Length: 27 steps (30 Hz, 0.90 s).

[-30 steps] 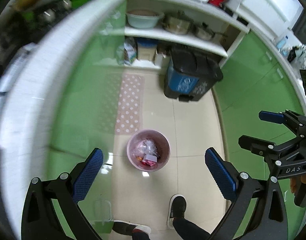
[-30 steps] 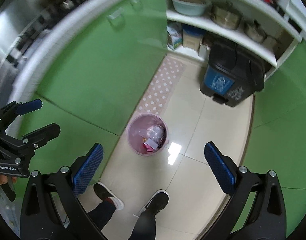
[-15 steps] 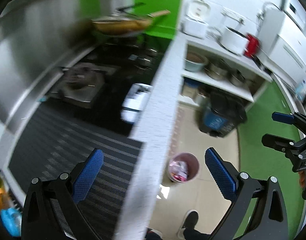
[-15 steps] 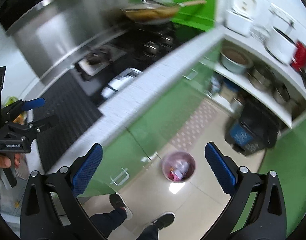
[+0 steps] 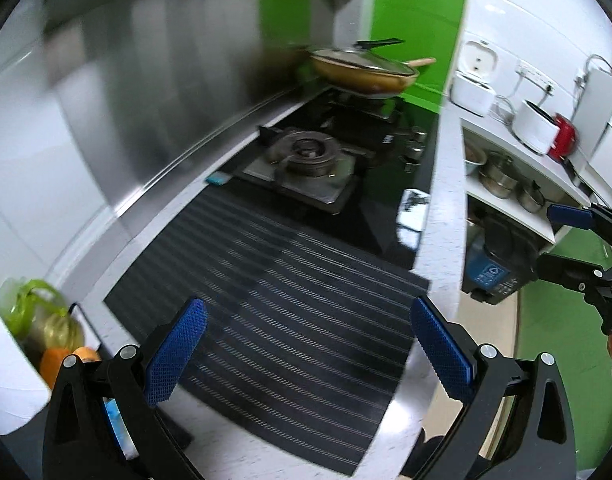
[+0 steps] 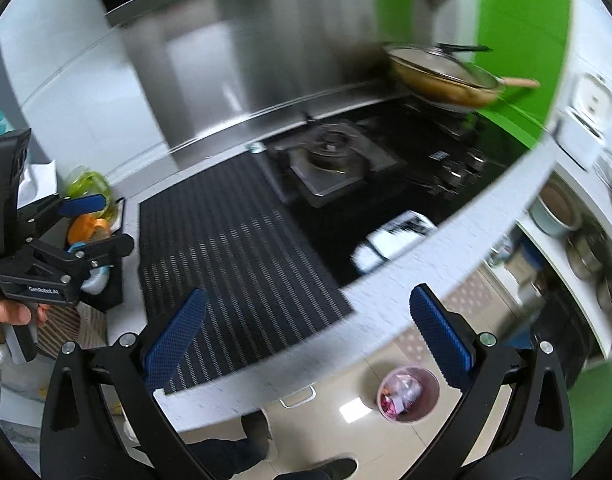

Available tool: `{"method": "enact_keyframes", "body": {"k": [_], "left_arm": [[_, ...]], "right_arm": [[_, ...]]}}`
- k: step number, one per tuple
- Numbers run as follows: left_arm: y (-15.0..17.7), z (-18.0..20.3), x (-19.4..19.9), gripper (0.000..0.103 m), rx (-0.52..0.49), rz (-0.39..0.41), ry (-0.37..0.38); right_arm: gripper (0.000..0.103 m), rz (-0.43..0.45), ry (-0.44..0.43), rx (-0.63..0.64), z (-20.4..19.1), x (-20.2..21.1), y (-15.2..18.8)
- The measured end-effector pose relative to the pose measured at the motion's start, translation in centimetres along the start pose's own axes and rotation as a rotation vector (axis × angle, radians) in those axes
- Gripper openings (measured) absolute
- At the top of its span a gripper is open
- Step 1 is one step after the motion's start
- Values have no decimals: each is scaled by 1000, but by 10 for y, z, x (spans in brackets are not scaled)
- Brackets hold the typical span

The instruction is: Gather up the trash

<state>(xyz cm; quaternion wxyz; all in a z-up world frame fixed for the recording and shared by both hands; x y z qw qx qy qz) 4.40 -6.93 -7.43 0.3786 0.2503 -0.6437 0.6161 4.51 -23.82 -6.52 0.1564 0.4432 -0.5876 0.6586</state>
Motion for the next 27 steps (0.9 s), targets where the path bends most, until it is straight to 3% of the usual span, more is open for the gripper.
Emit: {"method": "enact_keyframes", "body": {"k": [11,19,27], "left_arm": [[10,-48,8,98,105,-14,-70],[12,-57,15,98,149,-11,-110],[18,-65,8,98,203,-33,-90]], "right_arm": [[100,-62,-153,182,-65,-48,-31],[100,-92,-246,275,-75,-63,-49],[100,-92,-294,314,-78,-69,-58]]}}
Point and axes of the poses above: each gripper's, at about its wrist camera, not at the fingertips, and x roughly against the way its jaws point, z to its right, y to its underside, the point moved 7 cm from there along -x, roughly the way its jaws point
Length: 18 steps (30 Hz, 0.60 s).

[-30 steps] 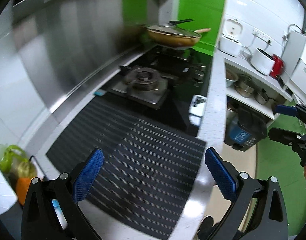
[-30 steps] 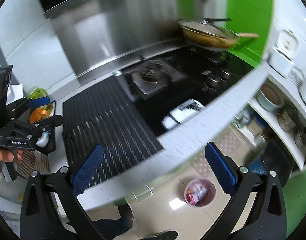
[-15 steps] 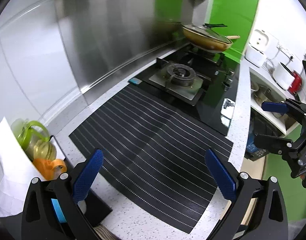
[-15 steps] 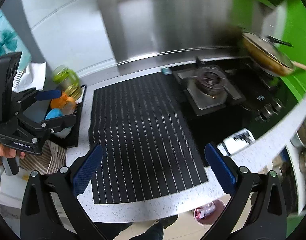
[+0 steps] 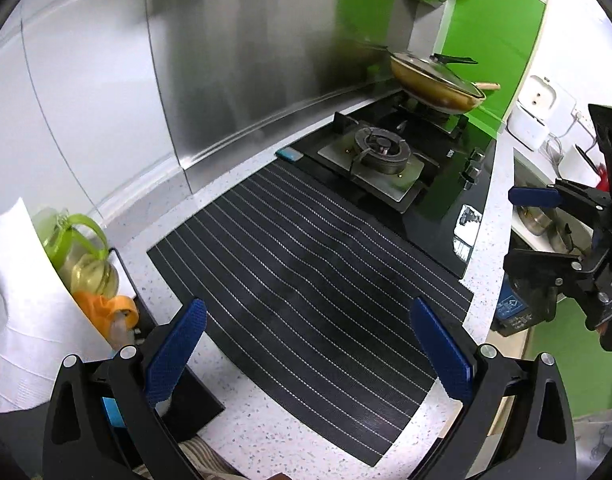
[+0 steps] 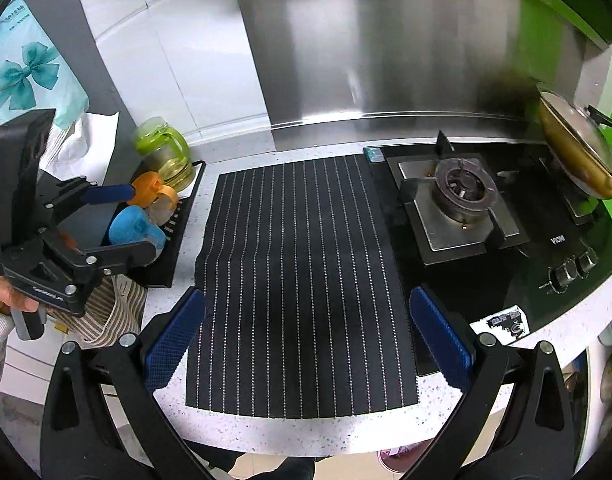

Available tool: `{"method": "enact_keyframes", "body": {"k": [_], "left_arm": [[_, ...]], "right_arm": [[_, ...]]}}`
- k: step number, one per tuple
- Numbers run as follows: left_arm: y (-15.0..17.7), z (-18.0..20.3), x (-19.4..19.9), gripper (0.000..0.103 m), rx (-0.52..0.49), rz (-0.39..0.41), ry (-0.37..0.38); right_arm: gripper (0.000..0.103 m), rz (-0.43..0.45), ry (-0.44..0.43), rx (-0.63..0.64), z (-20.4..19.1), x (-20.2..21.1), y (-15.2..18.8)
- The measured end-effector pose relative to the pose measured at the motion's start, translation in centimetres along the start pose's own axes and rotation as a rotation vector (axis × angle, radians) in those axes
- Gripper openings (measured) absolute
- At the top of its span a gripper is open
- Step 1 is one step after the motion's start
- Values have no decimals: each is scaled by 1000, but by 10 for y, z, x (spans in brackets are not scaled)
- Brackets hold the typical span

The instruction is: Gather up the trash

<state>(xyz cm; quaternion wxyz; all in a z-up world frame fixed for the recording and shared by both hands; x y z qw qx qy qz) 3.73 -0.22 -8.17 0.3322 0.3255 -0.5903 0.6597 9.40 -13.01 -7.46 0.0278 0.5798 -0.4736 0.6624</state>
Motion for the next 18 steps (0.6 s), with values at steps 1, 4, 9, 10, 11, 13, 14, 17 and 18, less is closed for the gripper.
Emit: {"method": "enact_keyframes", "body": {"k": [1,4,9,10,11,13,14,17,18], "left_arm": [[0,-1,-1,98,3,-4,-1],[1,-3,-6,98,13,-22,-17],[1,-4,-8,98,19,-36,-10],[1,-4,-9,98,17,-38,-11],[1,-4,-9,98,19,-39,-7],[1,-5,-7,98,15,-28,-41],[1,-5,-7,98,8,-23,-61],[0,-4,-6,98,16,-19,-48],[0,-4,-6,98,23,-13,-38]], "right_arm": [[100,-2,-4,1,0,-1,0],[100,-17,-8,8,-1,-5,2],[100,-21,-7,13,-1,-8,3],[100,-21,-6,13,-1,-8,3],[100,-21,-7,12,-2,-8,3],[100,-21,-11,11,-2,-9,2],[100,-20,-13,12,-3,-9,2],[100,-22,-17,13,-4,-10,2],[100,-22,-18,14,-4,-10,1]]}}
Point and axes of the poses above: each gripper's, at about its wrist camera, not at the fingertips, and x roughly against the way its jaws point, z to its right, y to its underside, the point moved 7 cm from there along -x, roughly the way its jaws point
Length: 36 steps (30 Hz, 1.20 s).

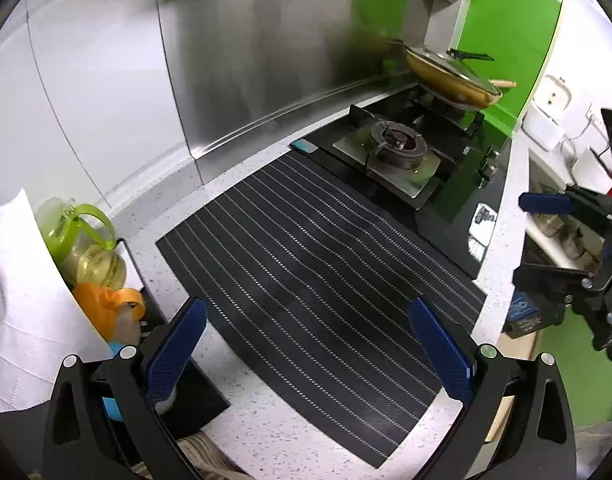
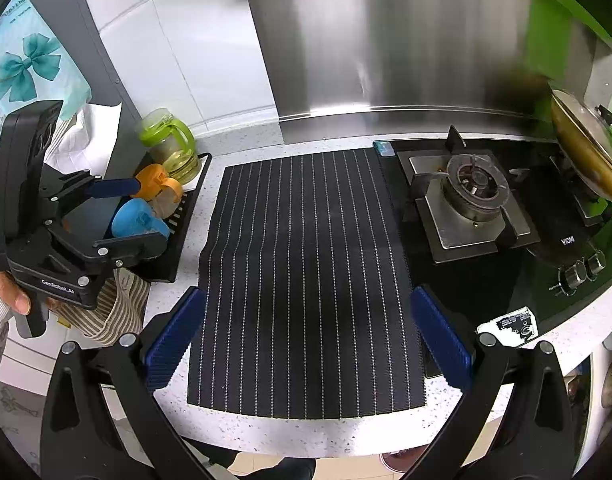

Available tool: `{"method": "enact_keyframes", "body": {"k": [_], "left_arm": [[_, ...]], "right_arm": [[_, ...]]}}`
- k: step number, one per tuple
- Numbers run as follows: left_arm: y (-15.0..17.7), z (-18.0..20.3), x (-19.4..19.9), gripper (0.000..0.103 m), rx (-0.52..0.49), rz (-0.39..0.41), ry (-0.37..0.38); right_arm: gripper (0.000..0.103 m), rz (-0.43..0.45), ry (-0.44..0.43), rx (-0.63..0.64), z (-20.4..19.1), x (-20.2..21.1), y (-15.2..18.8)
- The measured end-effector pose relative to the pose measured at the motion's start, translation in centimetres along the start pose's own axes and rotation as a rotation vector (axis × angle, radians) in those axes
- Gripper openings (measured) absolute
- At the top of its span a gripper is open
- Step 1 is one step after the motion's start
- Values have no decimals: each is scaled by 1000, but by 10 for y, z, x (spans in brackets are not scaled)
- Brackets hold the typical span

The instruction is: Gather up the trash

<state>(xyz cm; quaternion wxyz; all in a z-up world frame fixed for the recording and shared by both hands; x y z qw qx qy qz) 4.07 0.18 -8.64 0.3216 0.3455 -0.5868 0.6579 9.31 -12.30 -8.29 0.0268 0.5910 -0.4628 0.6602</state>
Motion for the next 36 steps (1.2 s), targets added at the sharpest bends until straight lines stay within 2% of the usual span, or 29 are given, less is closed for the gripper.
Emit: {"method": "enact_keyframes", "body": {"k": [14,36], "left_arm": [[0,3,0,98,-2,-2,24],[0,4,1,98,-8,-1,22]], "right_arm": [[100,1,15,3,6,0,-2],[100,-2,14,3,10,1,1]]}}
Point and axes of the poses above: each gripper's, at about its wrist camera, not at the fingertips, and x roughly against the way its jaws point, z to its right, y to its underside, the point moved 7 cm from there along -x, roughly the way its jaws point
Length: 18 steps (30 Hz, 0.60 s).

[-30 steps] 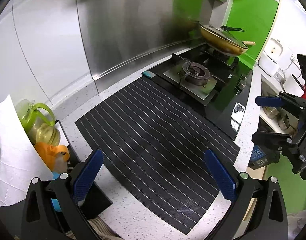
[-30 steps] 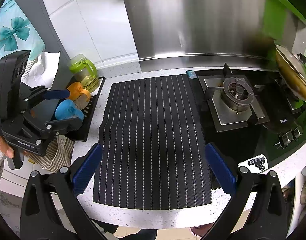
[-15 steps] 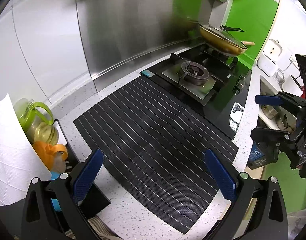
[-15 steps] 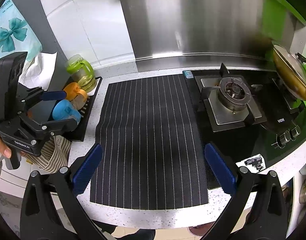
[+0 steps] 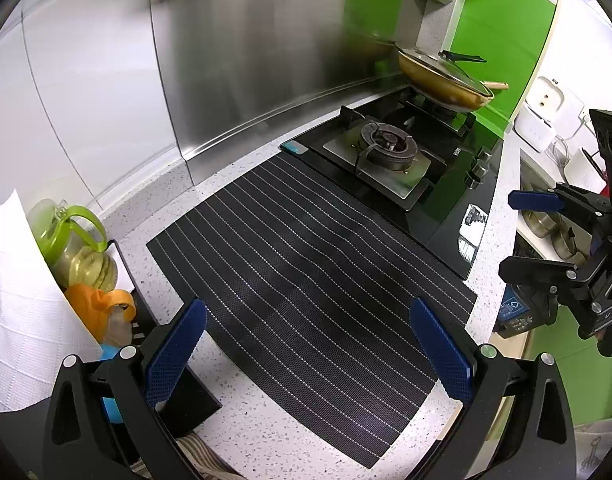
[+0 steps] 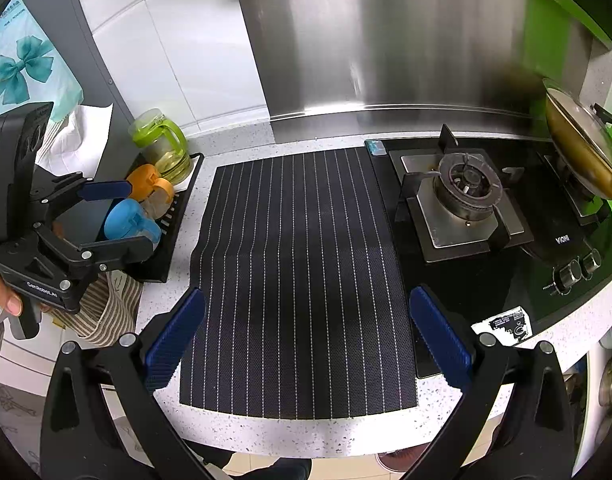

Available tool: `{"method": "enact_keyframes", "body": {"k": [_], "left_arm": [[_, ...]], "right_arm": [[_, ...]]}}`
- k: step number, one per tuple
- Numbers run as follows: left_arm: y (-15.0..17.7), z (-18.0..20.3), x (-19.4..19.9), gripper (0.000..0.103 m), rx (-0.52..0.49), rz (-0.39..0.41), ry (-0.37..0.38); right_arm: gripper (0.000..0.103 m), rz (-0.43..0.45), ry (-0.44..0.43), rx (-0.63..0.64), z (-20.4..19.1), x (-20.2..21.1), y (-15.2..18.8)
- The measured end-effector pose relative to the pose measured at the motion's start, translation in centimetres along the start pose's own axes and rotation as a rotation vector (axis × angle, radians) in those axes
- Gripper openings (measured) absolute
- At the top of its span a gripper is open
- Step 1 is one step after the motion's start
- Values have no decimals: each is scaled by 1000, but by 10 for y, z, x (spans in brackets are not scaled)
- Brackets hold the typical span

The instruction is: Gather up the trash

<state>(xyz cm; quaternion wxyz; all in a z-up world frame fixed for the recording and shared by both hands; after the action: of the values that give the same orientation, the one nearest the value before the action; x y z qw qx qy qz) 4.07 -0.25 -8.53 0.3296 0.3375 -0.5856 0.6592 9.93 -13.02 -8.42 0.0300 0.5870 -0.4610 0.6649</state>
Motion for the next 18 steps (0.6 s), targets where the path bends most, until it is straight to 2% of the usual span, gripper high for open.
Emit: {"method": "enact_keyframes", "body": {"k": [18], "left_arm": [[-2,2,-1,98,-10,-1,2]], "right_arm": [[100,-1,0,-1,1,0,1]]}}
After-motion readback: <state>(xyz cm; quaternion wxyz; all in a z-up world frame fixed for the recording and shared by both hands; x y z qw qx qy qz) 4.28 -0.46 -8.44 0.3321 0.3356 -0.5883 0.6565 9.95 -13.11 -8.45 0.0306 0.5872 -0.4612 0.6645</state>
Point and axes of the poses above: each gripper's, at about its wrist camera, not at the fingertips, and x roughly against the way its jaws point, z to its right, y to its underside, the point moved 7 cm from there along -x, roughly the way its jaws point
